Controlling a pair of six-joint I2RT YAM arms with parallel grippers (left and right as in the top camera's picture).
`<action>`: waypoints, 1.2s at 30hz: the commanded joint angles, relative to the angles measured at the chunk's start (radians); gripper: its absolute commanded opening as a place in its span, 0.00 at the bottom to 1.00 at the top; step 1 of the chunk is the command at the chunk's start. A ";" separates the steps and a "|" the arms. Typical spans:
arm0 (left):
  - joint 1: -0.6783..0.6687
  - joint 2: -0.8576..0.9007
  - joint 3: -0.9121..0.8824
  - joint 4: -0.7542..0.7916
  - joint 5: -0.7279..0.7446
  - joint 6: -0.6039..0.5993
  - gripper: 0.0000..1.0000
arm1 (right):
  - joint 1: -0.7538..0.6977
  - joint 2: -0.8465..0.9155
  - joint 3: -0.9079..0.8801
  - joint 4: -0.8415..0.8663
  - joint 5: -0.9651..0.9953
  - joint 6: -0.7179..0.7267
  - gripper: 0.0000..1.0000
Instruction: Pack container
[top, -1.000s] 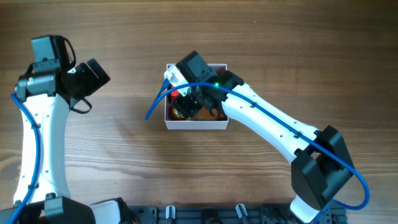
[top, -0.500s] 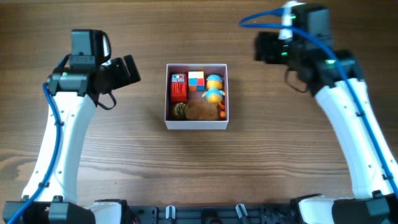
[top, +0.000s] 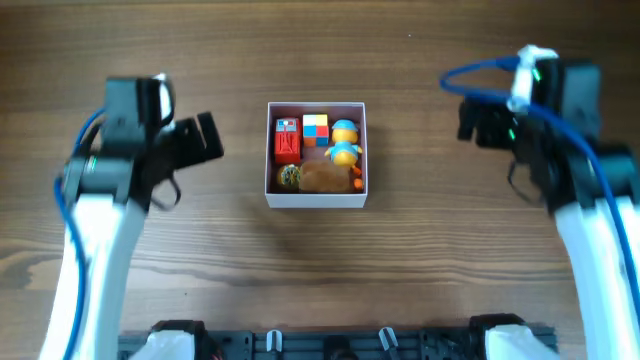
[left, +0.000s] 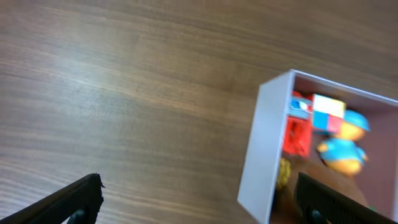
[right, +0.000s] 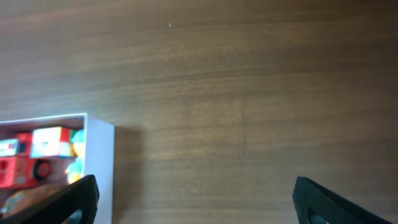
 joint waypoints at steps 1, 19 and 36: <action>0.005 -0.244 -0.162 0.028 0.031 -0.002 1.00 | 0.000 -0.214 -0.220 0.011 0.046 0.091 0.98; 0.005 -0.875 -0.447 0.054 0.019 -0.069 1.00 | 0.000 -0.703 -0.613 0.065 -0.002 0.310 1.00; 0.005 -0.875 -0.447 0.054 0.019 -0.069 1.00 | 0.006 -0.750 -0.686 0.143 -0.014 0.168 1.00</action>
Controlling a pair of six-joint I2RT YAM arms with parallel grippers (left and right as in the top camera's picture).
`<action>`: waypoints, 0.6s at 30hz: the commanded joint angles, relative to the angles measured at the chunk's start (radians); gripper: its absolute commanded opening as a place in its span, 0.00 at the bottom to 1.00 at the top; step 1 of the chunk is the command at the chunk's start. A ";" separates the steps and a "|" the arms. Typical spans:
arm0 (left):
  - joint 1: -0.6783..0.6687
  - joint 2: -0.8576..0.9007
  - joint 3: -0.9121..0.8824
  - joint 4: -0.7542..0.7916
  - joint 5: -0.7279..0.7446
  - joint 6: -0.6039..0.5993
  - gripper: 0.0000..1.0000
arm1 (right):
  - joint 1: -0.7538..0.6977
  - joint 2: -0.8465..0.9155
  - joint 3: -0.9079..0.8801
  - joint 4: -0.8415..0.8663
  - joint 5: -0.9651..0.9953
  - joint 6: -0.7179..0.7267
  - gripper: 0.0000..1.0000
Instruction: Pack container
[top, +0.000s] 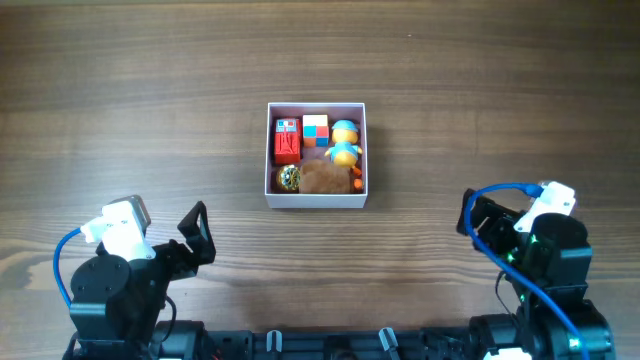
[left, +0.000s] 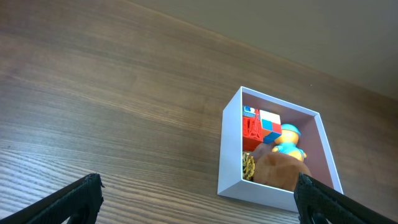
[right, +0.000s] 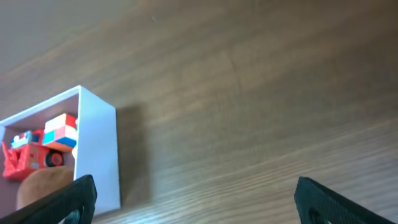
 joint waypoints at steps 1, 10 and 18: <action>0.005 -0.003 -0.008 0.003 0.008 -0.008 1.00 | 0.009 -0.102 -0.115 0.109 -0.058 -0.159 1.00; 0.005 -0.003 -0.008 0.003 0.008 -0.009 1.00 | 0.010 -0.488 -0.462 0.545 -0.175 -0.358 1.00; 0.005 -0.003 -0.008 0.003 0.008 -0.008 1.00 | 0.010 -0.488 -0.603 0.870 -0.169 -0.497 1.00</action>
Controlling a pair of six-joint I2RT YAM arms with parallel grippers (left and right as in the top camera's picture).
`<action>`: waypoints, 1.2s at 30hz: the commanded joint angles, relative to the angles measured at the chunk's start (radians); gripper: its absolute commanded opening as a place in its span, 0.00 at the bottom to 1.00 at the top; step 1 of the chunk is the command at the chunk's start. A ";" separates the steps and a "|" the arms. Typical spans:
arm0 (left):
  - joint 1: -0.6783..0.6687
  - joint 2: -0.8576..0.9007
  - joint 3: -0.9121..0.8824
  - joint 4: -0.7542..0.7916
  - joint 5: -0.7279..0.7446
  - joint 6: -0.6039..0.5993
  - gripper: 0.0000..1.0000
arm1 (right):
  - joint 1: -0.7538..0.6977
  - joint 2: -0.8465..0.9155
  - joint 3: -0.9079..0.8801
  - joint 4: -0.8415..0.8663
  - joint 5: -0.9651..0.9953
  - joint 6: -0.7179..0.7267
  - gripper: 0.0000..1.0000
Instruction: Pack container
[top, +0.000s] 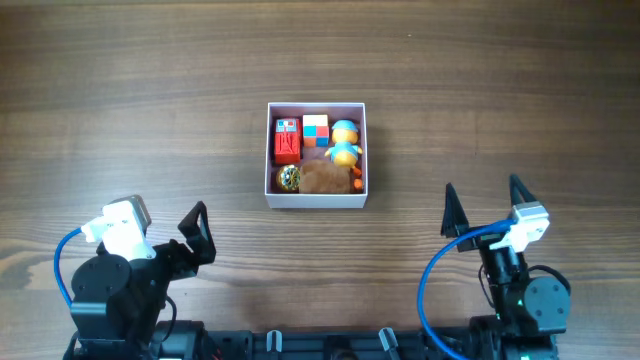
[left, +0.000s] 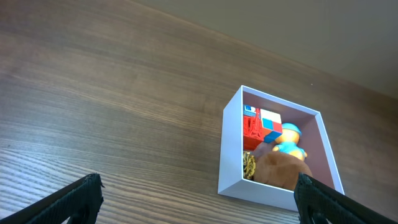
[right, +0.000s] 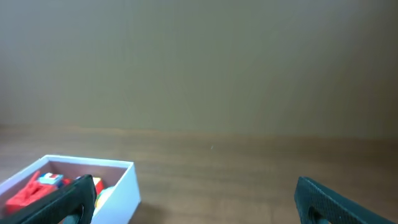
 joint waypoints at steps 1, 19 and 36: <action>0.005 -0.003 -0.005 0.003 0.008 -0.008 1.00 | 0.005 -0.014 -0.089 0.109 -0.016 -0.076 1.00; 0.005 -0.003 -0.005 0.003 0.008 -0.008 1.00 | 0.005 -0.013 -0.107 0.016 -0.019 -0.061 1.00; 0.021 -0.058 -0.014 -0.069 -0.015 -0.001 1.00 | 0.005 -0.013 -0.107 0.016 -0.019 -0.061 1.00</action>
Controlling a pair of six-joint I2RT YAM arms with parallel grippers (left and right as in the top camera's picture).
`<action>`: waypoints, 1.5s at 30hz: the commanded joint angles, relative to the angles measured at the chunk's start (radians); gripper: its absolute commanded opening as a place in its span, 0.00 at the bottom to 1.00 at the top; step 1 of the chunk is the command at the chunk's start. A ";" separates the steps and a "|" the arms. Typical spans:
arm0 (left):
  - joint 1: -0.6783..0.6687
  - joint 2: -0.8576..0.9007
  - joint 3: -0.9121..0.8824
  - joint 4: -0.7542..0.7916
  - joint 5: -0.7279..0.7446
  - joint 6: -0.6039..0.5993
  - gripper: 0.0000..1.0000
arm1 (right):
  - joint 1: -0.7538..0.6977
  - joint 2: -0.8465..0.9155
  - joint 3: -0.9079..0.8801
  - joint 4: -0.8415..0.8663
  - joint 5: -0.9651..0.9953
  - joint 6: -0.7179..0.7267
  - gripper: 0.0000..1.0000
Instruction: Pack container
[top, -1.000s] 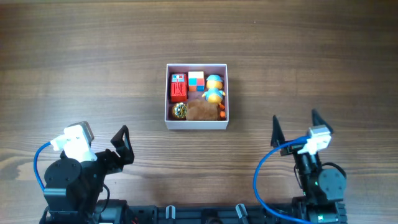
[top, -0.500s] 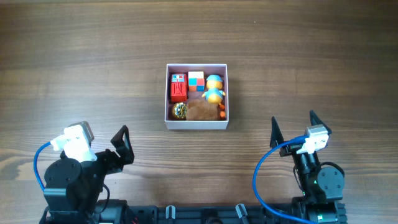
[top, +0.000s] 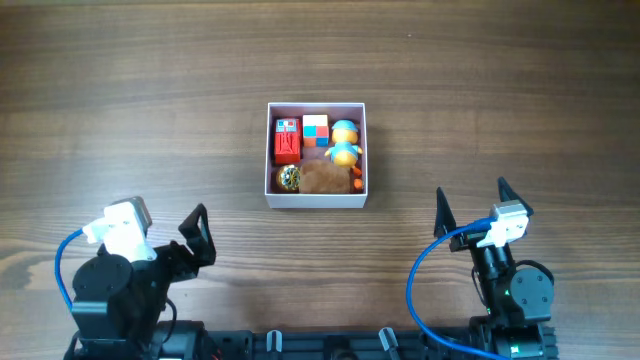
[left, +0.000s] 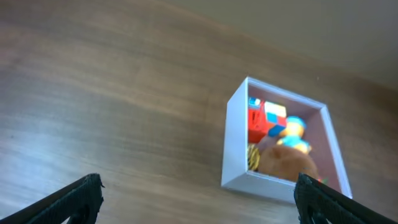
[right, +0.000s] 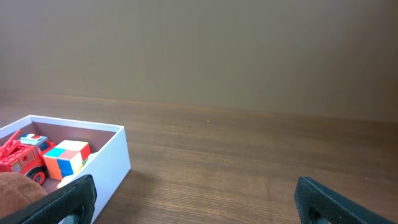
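A white box (top: 316, 202) sits mid-table. It holds a red toy truck (top: 287, 141), a colour cube (top: 315, 130), a blue and yellow figure (top: 345, 141), a brown plush (top: 323, 178) and a small yellowish ball (top: 289, 177). The left wrist view shows the box (left: 239, 143) ahead to the right, blurred. The right wrist view has the box (right: 112, 165) at lower left. My left gripper (top: 192, 238) is folded back at the near left, open and empty. My right gripper (top: 472, 205) stands at the near right, open and empty. Both are well short of the box.
Bare wooden tabletop (top: 150, 80) surrounds the box on every side. A black rail (top: 330, 345) with clips runs along the near edge between the two arm bases. A plain wall (right: 199, 50) rises behind the table in the right wrist view.
The right gripper has shifted slightly left near its base and now looks lower, showing more table and box. The left wrist view has shifted a little and is blurred. Box contents are unchanged.
Both arms first reached out level with the box, one on each side, grippers open and empty. Then both were back at the near edge. After that the right arm stood folded at its base. Both stay folded there now, and the box is unmoved.
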 joint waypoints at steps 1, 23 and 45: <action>0.019 -0.088 -0.028 -0.038 -0.010 -0.001 1.00 | 0.005 -0.010 -0.001 0.004 -0.016 -0.010 1.00; 0.036 -0.361 -0.698 0.969 -0.010 0.080 1.00 | 0.005 -0.010 -0.001 0.004 -0.016 -0.010 1.00; 0.035 -0.359 -0.764 0.853 0.027 0.074 1.00 | 0.005 -0.010 -0.001 0.004 -0.016 -0.010 1.00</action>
